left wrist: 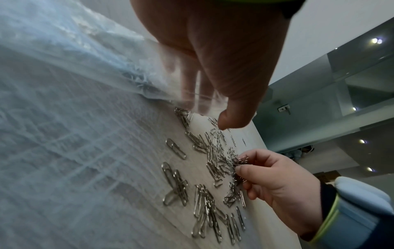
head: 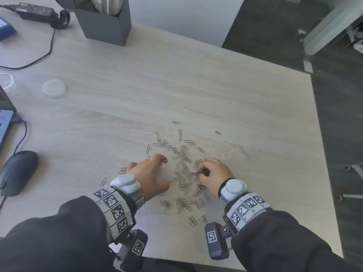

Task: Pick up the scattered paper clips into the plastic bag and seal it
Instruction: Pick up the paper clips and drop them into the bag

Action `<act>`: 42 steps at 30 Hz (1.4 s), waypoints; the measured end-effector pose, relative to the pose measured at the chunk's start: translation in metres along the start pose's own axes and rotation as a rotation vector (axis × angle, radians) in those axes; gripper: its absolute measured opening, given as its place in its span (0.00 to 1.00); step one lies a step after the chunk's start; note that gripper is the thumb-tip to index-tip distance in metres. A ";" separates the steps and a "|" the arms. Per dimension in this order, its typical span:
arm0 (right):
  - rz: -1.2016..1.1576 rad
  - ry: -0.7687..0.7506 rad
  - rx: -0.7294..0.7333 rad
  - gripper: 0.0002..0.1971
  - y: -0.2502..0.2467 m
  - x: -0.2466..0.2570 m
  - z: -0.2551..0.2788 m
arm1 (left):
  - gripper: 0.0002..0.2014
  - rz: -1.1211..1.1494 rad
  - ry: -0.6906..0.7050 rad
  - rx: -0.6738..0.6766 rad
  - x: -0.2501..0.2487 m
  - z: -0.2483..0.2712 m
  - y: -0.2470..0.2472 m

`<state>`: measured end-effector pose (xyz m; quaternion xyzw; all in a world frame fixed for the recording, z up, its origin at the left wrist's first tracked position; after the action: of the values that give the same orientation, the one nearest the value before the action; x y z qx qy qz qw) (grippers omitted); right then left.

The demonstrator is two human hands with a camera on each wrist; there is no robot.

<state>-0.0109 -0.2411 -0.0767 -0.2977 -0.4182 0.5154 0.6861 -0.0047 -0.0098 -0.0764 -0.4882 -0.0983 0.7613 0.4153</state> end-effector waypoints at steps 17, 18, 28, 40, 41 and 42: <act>-0.741 0.026 0.154 0.05 -0.023 0.064 0.022 | 0.33 -0.033 0.092 0.043 -0.037 0.010 0.007; -0.751 0.028 0.170 0.05 -0.022 0.068 0.022 | 0.33 -0.022 0.099 0.038 -0.036 0.010 0.007; -0.611 -0.017 0.175 0.12 -0.015 0.081 0.026 | 0.26 0.072 0.116 0.035 -0.031 0.009 0.006; -0.174 0.075 -0.246 0.19 -0.054 -0.006 -0.026 | 0.25 0.147 0.081 0.011 -0.011 0.012 -0.006; -0.097 0.070 -0.242 0.23 -0.055 -0.016 -0.037 | 0.25 0.157 0.085 0.007 -0.011 0.012 -0.008; -0.027 0.061 -0.218 0.26 -0.055 -0.025 -0.049 | 0.25 0.160 0.090 0.001 -0.012 0.013 -0.010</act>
<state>0.0542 -0.2798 -0.0599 -0.3804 -0.4548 0.4482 0.6690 -0.0079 -0.0087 -0.0568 -0.5280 -0.0400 0.7695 0.3571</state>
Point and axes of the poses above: each hand's wrist, its own z-axis away from the middle knuckle, its own y-axis out of the palm, x = y × z, the point moved 4 cm from there along -z, towards the middle knuckle, and after that the axes turned 14 degrees about z, right-handed, at the moved point
